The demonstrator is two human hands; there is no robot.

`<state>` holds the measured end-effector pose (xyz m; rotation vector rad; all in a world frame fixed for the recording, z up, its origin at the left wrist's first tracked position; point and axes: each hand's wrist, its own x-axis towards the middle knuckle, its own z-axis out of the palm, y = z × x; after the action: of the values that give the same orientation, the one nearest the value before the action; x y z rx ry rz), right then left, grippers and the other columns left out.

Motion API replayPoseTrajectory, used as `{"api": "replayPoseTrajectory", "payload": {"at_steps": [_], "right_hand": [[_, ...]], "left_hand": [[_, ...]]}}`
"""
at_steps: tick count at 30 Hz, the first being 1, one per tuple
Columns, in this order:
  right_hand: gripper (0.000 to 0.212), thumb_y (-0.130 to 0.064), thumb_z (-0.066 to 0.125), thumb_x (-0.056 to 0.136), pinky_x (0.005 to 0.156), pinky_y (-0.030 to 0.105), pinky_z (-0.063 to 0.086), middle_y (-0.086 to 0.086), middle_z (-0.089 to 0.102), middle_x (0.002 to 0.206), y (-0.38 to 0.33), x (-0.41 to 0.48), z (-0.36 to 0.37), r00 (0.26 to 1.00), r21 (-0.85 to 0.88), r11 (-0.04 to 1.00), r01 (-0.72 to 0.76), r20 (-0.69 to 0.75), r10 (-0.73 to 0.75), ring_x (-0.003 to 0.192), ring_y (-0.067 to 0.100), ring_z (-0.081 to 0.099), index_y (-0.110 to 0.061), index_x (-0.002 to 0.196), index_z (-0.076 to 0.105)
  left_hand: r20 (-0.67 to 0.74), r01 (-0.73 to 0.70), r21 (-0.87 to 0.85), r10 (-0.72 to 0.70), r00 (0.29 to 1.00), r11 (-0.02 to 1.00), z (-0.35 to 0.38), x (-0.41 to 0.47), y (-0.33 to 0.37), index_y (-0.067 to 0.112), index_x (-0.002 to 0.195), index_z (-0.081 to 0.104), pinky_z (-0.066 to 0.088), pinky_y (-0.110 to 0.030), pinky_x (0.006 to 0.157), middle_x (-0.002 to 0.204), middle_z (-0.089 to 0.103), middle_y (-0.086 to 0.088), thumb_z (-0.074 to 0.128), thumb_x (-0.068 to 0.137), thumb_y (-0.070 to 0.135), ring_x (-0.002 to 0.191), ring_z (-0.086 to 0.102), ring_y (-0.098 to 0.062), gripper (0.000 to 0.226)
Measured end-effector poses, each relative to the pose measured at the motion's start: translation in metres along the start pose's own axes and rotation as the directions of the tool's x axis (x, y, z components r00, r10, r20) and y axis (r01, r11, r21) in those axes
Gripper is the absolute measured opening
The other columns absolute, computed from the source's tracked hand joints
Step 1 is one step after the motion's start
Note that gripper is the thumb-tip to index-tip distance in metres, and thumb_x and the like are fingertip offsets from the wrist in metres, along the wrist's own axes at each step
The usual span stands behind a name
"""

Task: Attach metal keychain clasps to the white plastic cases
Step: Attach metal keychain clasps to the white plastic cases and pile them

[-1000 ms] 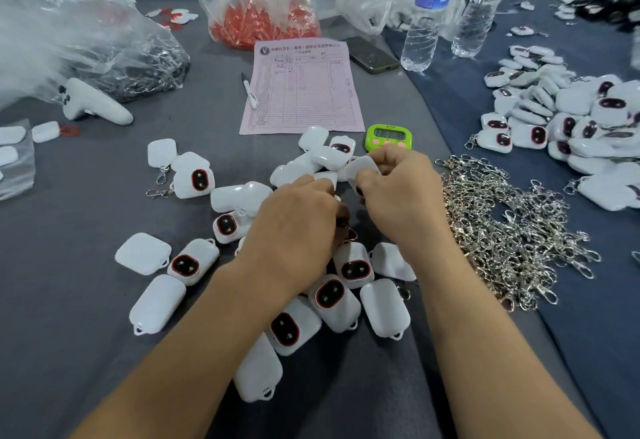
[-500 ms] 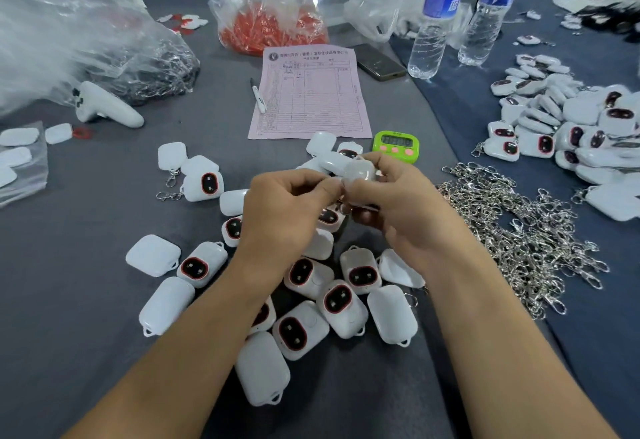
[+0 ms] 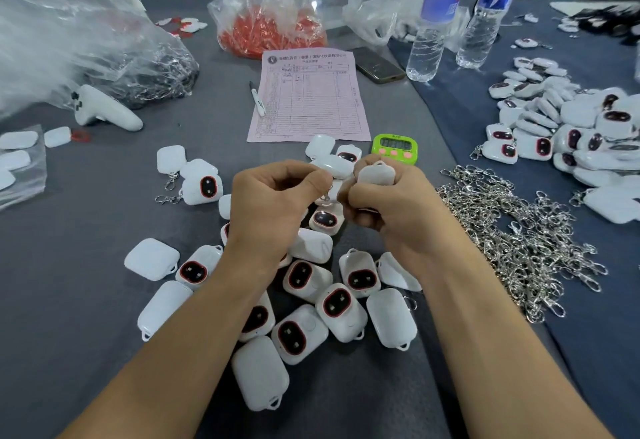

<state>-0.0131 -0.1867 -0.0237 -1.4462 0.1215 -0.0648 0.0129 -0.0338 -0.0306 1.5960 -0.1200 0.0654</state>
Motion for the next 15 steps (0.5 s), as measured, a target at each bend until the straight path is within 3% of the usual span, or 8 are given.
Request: {"api": "replayPoseTrajectory", "payload": {"at_steps": [3,7,10,15], "right_hand": [[0.020,0.008,0.069,0.083,0.051,0.027,0.037,0.010,0.060,0.069,-0.0010,-0.0007,0.0011,0.998,-0.007,1.000,0.023,0.055,-0.022,0.056,0.018,0.051,-0.010,0.078,0.067],[0.021,0.008,0.072,0.083,0.046,0.019,0.040,-0.001,0.065,0.061,0.0000,-0.0013,0.0026,0.999,-0.061,0.997,0.052,-0.008,-0.053,0.051,0.009,0.053,-0.012,0.077,0.074],[0.017,0.002,0.075,0.078,0.050,0.023,0.041,0.001,0.064,0.061,0.0010,-0.0010,0.0028,0.999,-0.109,0.993,0.044,-0.026,-0.047,0.053,0.012,0.053,-0.014,0.072,0.075],[0.015,0.000,0.071,0.075,0.047,0.025,0.038,0.011,0.059,0.059,0.0027,0.0018,0.0025,0.994,-0.082,0.996,0.047,-0.097,-0.055,0.051,0.018,0.049,-0.010,0.064,0.071]], "left_hand": [[0.038,-0.037,0.017,0.036,0.999,0.999,-0.0001,-0.0013,-0.0006,0.021,0.077,0.079,0.051,-0.012,0.063,0.072,0.076,0.004,0.081,0.082,0.011,0.065,0.069,-0.003,0.011],[0.080,-0.088,0.086,0.081,0.993,0.992,-0.0023,0.0002,-0.0009,0.022,0.085,0.080,0.051,-0.012,0.065,0.076,0.077,0.008,0.077,0.087,0.014,0.070,0.071,-0.002,0.009],[0.094,-0.155,0.160,0.141,0.986,0.975,-0.0030,0.0002,-0.0028,0.025,0.087,0.079,0.052,-0.013,0.067,0.077,0.077,0.012,0.077,0.088,0.016,0.073,0.072,-0.002,0.009],[0.069,-0.116,0.088,0.110,0.992,0.989,-0.0019,-0.0010,-0.0051,0.019,0.090,0.080,0.055,-0.016,0.070,0.081,0.078,0.007,0.079,0.085,0.013,0.078,0.075,-0.009,0.008]]}}
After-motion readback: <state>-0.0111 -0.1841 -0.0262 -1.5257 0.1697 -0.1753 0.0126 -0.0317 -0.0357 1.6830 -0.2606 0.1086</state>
